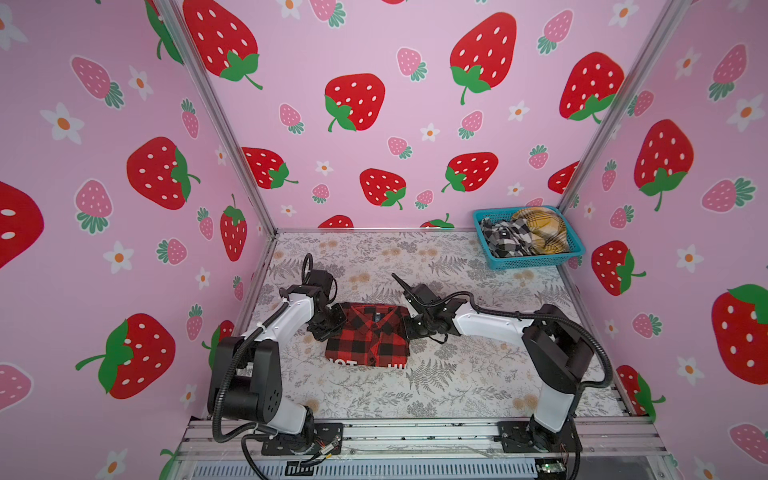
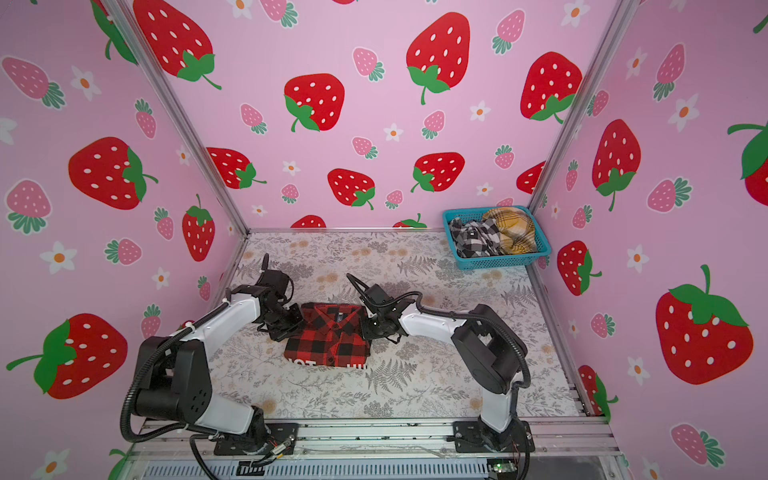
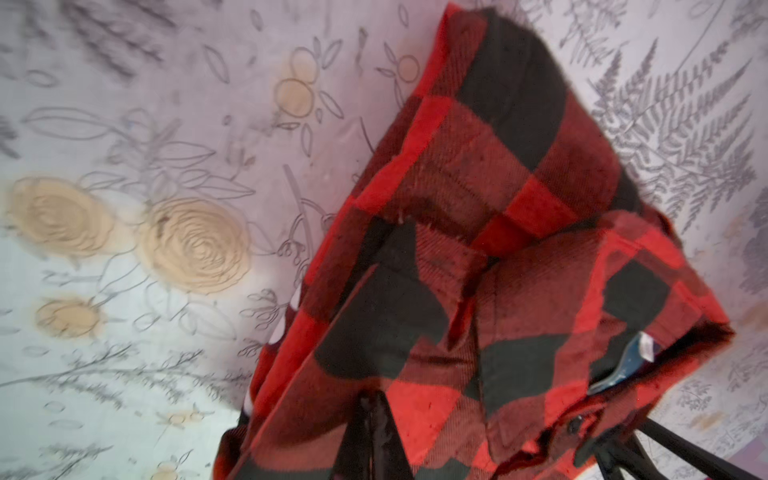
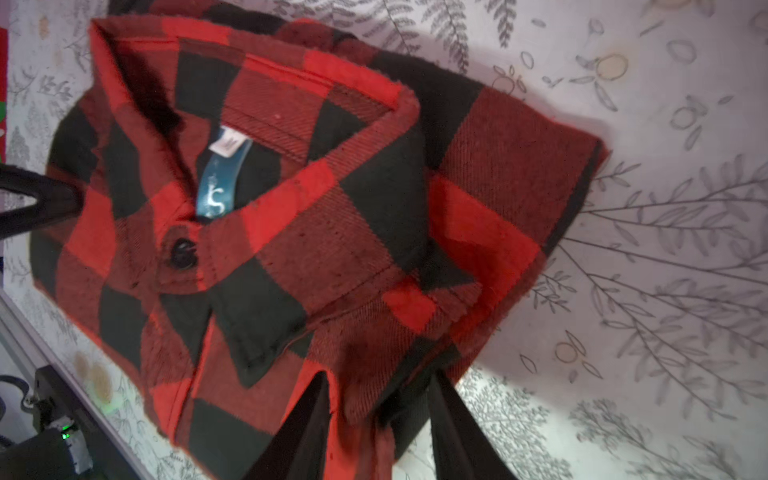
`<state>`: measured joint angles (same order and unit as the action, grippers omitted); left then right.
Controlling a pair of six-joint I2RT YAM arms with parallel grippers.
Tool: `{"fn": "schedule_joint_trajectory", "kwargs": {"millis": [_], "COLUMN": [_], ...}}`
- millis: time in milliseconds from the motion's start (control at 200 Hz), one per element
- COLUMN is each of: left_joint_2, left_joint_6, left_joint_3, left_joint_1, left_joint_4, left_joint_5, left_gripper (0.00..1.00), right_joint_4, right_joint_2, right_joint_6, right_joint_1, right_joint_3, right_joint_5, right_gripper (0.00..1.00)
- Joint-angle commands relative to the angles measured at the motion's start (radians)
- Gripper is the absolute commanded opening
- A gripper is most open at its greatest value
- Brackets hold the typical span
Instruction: Fold and stack the long sleeve shirts
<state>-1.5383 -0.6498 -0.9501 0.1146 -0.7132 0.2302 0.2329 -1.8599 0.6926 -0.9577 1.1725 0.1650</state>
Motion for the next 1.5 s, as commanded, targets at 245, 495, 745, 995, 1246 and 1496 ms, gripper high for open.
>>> {"fn": "schedule_joint_trajectory", "kwargs": {"millis": [245,495,745,995,1246,1496], "left_joint_2": [-0.126,-0.027,0.116,0.129,0.015,0.071], "left_joint_6": [-0.080,-0.116,-0.124,-0.247,-0.240,-0.221], "left_joint_3": [0.035,-0.061,-0.081,0.118,0.138,0.231], "left_joint_1": [0.148,0.204,0.312,0.357,0.337,0.248], "left_joint_4": [0.173,0.068,-0.146,0.050,0.058,0.050], "left_joint_5": [0.075,0.005,-0.032,0.109,0.033,0.045], "left_gripper": [0.07,0.39,0.34,0.19,0.07,0.02], "right_joint_4": [0.064,0.120,0.177,0.131,0.048,0.046], "right_joint_2": [0.031,0.105,0.252,0.274,0.182,0.157], "right_joint_6": [0.095,-0.029,-0.045,-0.013,0.011,0.008], "right_joint_1": [0.110,0.216,0.186,0.113,0.112,0.106], "right_joint_3": [-0.050,-0.094,-0.127,-0.182,-0.217,-0.193], "right_joint_5": [-0.097,-0.053,-0.082,-0.025,0.003,0.013], "right_gripper": [0.04,0.24,0.42,0.34,0.29,0.28]}}
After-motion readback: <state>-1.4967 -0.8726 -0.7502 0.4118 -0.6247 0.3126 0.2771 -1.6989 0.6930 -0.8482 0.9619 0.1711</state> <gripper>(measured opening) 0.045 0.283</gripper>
